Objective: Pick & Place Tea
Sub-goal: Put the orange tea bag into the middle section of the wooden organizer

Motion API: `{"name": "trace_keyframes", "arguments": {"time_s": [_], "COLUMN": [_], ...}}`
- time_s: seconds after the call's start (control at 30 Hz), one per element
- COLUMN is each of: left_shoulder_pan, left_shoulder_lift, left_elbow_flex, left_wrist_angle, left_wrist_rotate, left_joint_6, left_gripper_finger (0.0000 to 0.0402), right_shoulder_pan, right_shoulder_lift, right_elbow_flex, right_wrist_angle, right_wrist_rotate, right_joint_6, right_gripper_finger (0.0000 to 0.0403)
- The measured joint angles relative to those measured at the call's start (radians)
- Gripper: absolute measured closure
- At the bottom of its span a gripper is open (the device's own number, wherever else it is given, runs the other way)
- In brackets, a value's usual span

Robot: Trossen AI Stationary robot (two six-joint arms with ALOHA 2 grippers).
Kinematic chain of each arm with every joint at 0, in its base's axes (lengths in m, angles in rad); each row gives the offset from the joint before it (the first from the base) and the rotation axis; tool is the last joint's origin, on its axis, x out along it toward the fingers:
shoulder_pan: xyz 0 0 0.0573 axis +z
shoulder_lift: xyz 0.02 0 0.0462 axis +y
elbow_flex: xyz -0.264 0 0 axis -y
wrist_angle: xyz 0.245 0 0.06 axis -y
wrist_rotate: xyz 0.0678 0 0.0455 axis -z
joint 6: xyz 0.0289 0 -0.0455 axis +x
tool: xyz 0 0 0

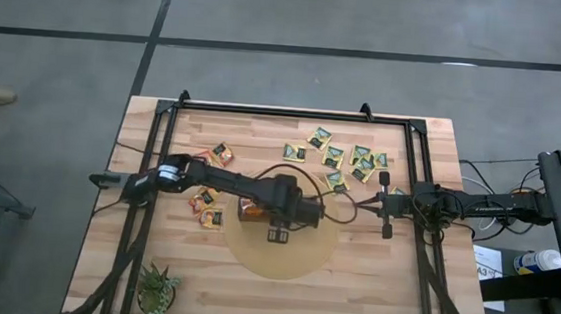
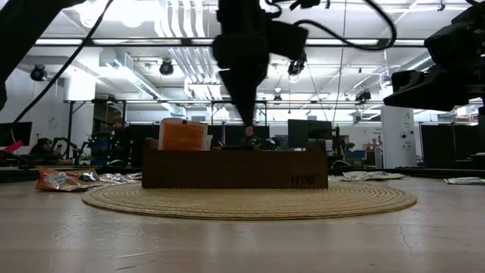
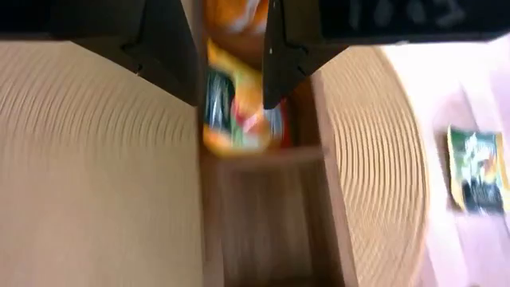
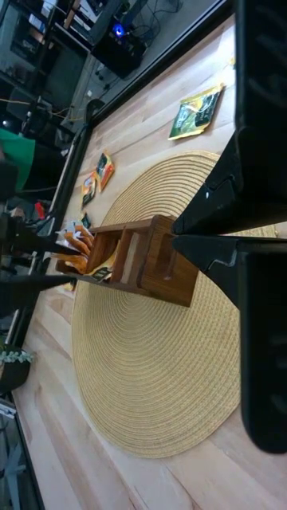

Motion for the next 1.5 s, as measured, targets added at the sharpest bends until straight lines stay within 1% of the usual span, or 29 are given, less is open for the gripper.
{"name": "trace_keyframes", "arguments": {"time_s": [0.1, 0.27, 0.43, 0.53, 0.63, 0.7, 0.77, 0.9, 0.93, 1.13, 1.3, 1.4, 1.5], "left_shoulder_pan": [-0.006, -0.008, -0.007, -0.007, -0.006, -0.005, -0.004, -0.003, -0.003, -0.002, 0.004, 0.019, 0.038], "left_shoulder_lift": [-0.002, -0.002, -0.002, -0.002, -0.002, -0.002, -0.002, -0.002, -0.002, -0.003, -0.002, -0.001, -0.001], "left_elbow_flex": [-0.025, -0.081, -0.119, -0.136, -0.143, -0.143, -0.143, -0.143, -0.143, -0.141, -0.120, -0.096, -0.080], "left_wrist_angle": [0.073, 0.123, 0.132, 0.130, 0.125, 0.126, 0.125, 0.125, 0.125, 0.118, 0.056, 0.008, -0.019], "left_wrist_rotate": [0.008, 0.072, 0.073, 0.039, 0.036, 0.037, 0.048, 0.077, 0.080, 0.101, 0.125, 0.158, 0.163], "left_joint_6": [-0.014, -0.027, -0.033, -0.033, -0.026, -0.025, -0.022, -0.010, -0.007, 0.007, 0.026, 0.027, 0.045], "left_gripper_finger": [0.0275, 0.0275, 0.0275, 0.0275, 0.0279, 0.0291, 0.0311, 0.0377, 0.0387, 0.0400, 0.0402, 0.0402, 0.0401], "right_shoulder_pan": [0.000, 0.000, 0.000, 0.000, 0.000, 0.000, 0.000, 0.000, 0.000, 0.000, 0.000, 0.000, 0.000], "right_shoulder_lift": [0.000, 0.000, 0.000, 0.000, 0.000, 0.000, 0.000, 0.000, 0.000, 0.000, 0.000, 0.000, 0.000], "right_elbow_flex": [0.000, 0.000, 0.000, 0.000, 0.000, 0.000, 0.000, 0.000, 0.000, 0.000, 0.000, 0.000, 0.000], "right_wrist_angle": [0.000, 0.000, 0.000, 0.000, 0.000, 0.000, 0.000, 0.000, 0.000, 0.000, 0.000, 0.000, 0.000], "right_wrist_rotate": [0.000, 0.000, 0.000, 0.000, 0.000, 0.000, 0.000, 0.000, 0.000, 0.000, 0.000, 0.000, 0.000], "right_joint_6": [0.000, 0.000, 0.000, 0.000, 0.000, 0.000, 0.000, 0.000, 0.000, 0.000, 0.000, 0.000, 0.000], "right_gripper_finger": [0.0394, 0.0394, 0.0394, 0.0394, 0.0394, 0.0394, 0.0394, 0.0394, 0.0394, 0.0394, 0.0394, 0.0394, 0.0394]}}
